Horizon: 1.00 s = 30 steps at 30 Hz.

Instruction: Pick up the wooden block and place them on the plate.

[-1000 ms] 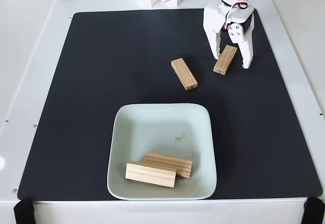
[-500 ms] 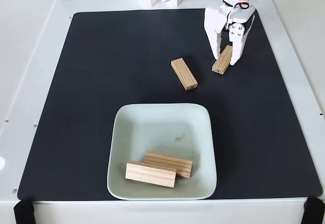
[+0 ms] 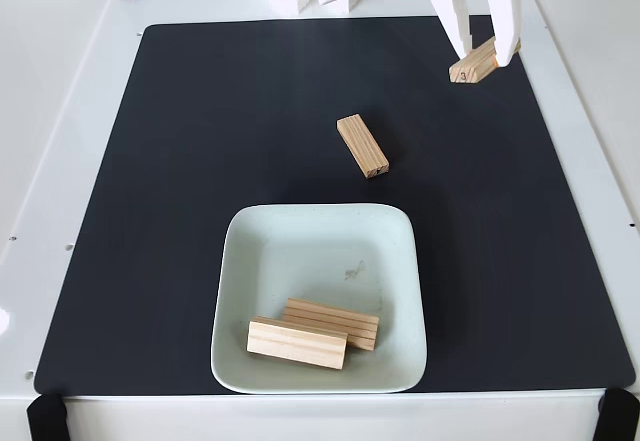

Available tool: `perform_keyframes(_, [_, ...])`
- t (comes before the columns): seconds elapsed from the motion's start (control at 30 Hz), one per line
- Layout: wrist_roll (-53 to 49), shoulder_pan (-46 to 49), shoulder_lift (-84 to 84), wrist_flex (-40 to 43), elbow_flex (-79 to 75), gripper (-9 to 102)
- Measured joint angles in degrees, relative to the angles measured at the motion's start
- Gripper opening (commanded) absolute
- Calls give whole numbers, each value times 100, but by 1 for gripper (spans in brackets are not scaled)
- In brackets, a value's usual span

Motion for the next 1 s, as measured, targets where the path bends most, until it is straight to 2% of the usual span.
perform_keyframes(0.3, [1099,1239,62,0,-352,0])
perform_keyframes(0.77, [1564,2294,-3630,0,-4166,0])
perform_keyframes(1.0, [1564,2663,-4553,0,-4931,0])
